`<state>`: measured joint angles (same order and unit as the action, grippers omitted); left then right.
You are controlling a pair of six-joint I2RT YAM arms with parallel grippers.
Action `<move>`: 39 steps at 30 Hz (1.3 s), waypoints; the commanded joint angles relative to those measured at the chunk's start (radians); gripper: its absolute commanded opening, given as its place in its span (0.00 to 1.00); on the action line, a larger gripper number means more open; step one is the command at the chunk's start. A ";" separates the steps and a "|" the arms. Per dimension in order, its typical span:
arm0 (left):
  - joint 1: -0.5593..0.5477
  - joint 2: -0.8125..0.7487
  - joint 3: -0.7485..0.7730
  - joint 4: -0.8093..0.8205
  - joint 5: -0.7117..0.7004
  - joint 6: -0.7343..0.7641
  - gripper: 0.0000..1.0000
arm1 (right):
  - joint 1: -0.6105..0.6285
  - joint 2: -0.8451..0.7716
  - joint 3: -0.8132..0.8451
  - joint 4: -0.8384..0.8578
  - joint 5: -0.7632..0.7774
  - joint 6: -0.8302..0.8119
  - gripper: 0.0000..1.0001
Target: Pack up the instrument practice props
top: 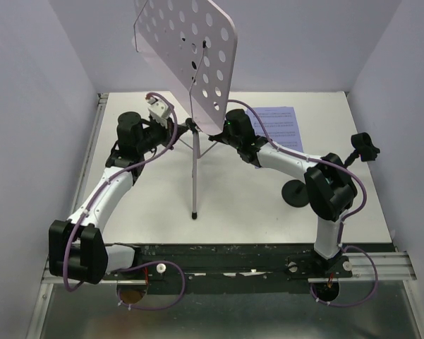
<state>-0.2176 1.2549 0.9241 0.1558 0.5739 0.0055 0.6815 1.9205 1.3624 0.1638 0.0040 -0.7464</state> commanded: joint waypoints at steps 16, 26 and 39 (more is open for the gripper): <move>0.165 0.226 0.045 0.019 0.092 -0.779 0.43 | 0.026 0.020 -0.108 -0.247 -0.041 0.076 0.00; 0.161 0.208 -0.002 0.198 0.202 -0.797 0.58 | 0.026 0.040 -0.095 -0.257 -0.044 0.076 0.00; 0.172 0.324 0.038 0.254 0.147 -1.001 0.53 | 0.026 0.040 -0.092 -0.265 -0.047 0.073 0.00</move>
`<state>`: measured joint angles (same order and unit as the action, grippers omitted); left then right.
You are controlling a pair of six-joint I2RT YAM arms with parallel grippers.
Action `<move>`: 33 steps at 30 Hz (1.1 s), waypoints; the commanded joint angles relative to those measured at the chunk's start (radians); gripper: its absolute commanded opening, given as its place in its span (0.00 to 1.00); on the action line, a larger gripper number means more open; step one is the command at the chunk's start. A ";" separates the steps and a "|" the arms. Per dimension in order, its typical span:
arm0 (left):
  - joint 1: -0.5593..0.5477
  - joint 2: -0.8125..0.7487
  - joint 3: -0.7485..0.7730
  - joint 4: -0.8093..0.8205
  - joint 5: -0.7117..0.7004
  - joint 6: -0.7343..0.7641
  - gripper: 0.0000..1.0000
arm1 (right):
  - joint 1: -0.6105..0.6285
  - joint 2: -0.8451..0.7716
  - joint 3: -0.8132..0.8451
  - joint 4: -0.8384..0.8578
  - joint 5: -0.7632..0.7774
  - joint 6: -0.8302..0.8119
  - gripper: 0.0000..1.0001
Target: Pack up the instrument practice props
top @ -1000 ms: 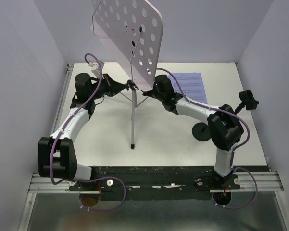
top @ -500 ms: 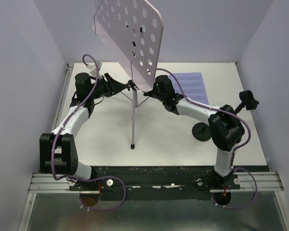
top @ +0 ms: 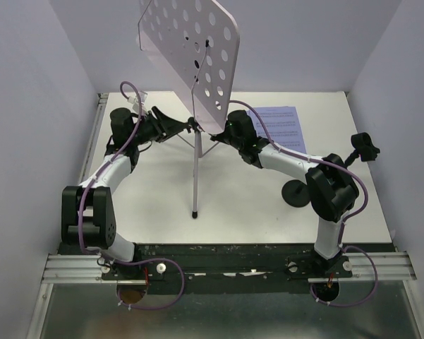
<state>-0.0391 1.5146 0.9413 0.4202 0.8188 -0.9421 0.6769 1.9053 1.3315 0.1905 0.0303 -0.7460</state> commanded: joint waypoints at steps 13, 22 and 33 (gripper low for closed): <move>0.010 0.116 -0.084 -0.399 -0.305 -0.199 0.49 | 0.032 0.051 -0.068 -0.295 -0.076 0.074 0.00; 0.002 0.029 0.086 -0.338 -0.150 0.323 0.58 | 0.033 0.055 -0.061 -0.298 -0.073 0.073 0.00; -0.048 -0.172 -0.056 -0.176 -0.052 0.816 0.60 | 0.033 0.064 -0.058 -0.303 -0.081 0.080 0.00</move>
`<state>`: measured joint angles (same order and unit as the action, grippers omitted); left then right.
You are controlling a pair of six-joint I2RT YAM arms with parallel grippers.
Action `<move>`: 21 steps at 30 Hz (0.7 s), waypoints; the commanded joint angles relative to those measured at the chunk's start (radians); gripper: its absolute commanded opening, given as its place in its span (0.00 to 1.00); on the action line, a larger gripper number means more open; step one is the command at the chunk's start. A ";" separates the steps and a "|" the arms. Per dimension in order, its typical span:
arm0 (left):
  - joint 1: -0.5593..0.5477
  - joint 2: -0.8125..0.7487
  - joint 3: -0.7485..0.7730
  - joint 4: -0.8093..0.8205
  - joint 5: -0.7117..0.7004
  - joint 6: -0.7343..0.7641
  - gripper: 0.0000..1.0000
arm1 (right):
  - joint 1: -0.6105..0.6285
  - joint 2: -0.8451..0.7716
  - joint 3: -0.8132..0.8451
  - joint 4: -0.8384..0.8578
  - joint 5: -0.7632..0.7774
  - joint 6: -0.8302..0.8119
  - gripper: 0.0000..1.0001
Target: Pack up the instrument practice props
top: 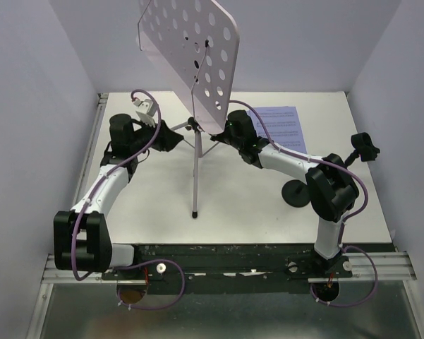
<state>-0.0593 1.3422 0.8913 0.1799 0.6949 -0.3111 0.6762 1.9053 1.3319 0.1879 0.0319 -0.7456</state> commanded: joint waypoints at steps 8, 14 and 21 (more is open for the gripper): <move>-0.045 0.038 0.054 0.079 0.067 0.227 0.59 | 0.036 0.055 -0.068 -0.295 -0.081 0.077 0.00; -0.066 0.051 0.072 0.102 0.092 0.198 0.58 | 0.036 0.054 -0.069 -0.297 -0.081 0.074 0.00; -0.082 0.054 0.083 0.119 0.039 0.144 0.57 | 0.037 0.055 -0.068 -0.300 -0.081 0.075 0.00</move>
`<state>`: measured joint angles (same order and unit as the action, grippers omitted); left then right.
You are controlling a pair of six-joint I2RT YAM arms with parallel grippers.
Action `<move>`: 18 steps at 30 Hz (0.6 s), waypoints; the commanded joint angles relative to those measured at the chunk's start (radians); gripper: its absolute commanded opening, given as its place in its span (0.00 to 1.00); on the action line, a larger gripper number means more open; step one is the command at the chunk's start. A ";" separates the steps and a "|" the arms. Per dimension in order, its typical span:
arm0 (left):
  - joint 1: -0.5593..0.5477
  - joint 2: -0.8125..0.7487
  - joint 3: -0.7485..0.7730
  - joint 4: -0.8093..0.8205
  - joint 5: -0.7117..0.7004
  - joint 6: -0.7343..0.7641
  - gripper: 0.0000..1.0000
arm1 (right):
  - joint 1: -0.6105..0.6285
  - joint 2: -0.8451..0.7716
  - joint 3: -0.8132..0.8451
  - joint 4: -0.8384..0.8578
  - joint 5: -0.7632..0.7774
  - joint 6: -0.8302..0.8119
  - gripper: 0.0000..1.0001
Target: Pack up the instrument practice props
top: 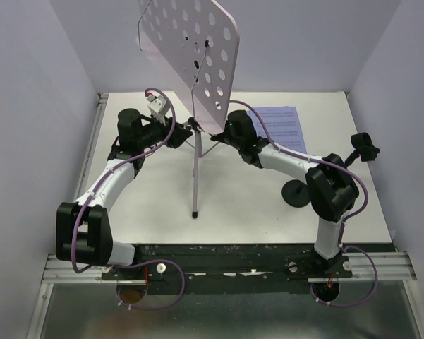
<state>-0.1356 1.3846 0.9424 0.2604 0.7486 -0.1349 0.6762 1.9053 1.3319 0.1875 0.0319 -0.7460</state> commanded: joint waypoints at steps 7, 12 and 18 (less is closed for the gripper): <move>0.014 0.007 0.042 0.039 -0.153 -0.098 0.55 | 0.037 0.054 -0.068 -0.301 -0.081 0.079 0.00; 0.019 0.021 0.059 0.045 -0.167 -0.135 0.55 | 0.037 0.058 -0.065 -0.307 -0.084 0.080 0.00; 0.034 0.057 0.088 0.062 -0.193 -0.238 0.55 | 0.037 0.058 -0.066 -0.307 -0.086 0.086 0.00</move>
<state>-0.1295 1.4021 0.9718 0.2474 0.6662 -0.2867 0.6762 1.9053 1.3319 0.1875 0.0319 -0.7456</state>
